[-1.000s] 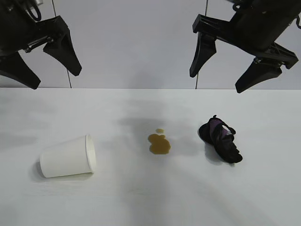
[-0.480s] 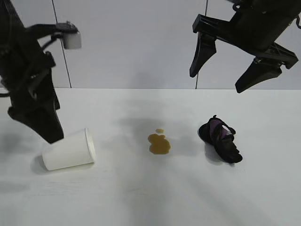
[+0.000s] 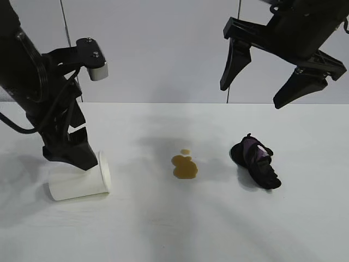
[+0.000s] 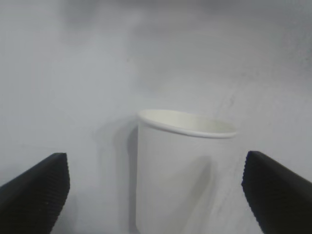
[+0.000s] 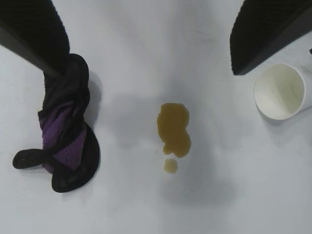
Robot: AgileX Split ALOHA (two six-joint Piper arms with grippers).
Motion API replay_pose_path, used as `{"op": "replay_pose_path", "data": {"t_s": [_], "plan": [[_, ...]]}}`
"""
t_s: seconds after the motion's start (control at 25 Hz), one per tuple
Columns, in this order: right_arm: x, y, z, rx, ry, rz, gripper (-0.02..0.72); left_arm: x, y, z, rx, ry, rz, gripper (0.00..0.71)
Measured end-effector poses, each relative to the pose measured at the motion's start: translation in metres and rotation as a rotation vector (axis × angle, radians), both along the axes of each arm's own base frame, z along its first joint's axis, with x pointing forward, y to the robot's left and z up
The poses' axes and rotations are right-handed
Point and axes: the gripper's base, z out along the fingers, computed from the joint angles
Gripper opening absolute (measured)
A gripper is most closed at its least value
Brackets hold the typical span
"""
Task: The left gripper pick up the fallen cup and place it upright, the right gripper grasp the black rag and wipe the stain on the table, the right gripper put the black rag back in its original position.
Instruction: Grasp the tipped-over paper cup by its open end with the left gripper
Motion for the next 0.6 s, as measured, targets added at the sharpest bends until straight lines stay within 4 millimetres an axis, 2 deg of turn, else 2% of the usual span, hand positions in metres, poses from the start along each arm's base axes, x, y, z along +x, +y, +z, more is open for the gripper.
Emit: {"op": "replay_pose_path", "data": {"t_s": [0.48,0.52,0.6], "plan": [[0.0,0.0,0.0,0.0,0.001,0.0,0.62,0.001,-0.006,-0.046,0.008,0.13,-0.014,0.692],[0.0,0.0,0.0,0.0,0.001,0.0,0.62,0.002,-0.006,-0.047,0.003,0.128,-0.014,0.671],[0.0,0.0,0.0,0.0,0.001,0.0,0.62,0.002,-0.006,-0.047,0.005,0.12,-0.033,0.569]]}}
